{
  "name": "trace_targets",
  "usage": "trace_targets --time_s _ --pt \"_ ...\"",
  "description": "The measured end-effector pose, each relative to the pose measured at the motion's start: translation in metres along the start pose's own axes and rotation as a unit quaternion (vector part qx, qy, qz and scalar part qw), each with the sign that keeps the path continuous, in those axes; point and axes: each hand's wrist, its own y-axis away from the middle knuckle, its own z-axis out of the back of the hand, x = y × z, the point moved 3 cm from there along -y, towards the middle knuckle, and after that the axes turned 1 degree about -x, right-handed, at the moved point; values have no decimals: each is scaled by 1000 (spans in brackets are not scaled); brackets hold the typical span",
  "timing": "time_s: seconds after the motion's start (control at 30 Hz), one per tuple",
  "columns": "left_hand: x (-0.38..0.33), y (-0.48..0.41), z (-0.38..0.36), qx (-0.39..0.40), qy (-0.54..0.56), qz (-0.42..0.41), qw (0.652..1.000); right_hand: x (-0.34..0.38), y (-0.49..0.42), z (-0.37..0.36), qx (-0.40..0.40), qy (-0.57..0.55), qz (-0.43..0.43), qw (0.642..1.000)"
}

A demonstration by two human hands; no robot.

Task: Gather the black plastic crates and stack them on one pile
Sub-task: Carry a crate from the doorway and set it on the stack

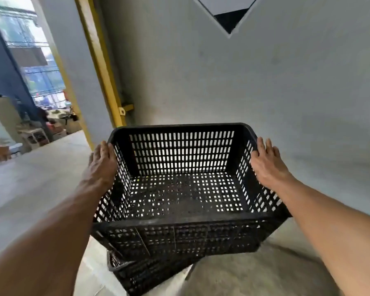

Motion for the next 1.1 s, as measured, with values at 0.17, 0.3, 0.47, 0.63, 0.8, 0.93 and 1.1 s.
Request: trace_targets --time_s 0.17,0.3,0.47,0.63,0.8,0.93,1.1 --pt "-83 47 22 -29 -4 -191 981 -63 150 21 25 23 -128 991" --pt "-148 103 37 -23 23 -294 955 -104 280 41 55 60 -221 972" --pt "-232 196 68 -23 71 -394 916 -142 461 69 69 61 -345 934" --pt "-306 330 118 -46 124 -509 850 -138 673 104 90 84 -455 882" --pt "-355 509 148 -67 168 -613 769 -105 895 141 128 110 -554 815" --pt "-375 649 188 -34 156 -688 708 -62 1045 170 179 114 -623 753" --pt "-415 781 232 -26 173 -758 628 -23 1174 209 211 102 -701 674"
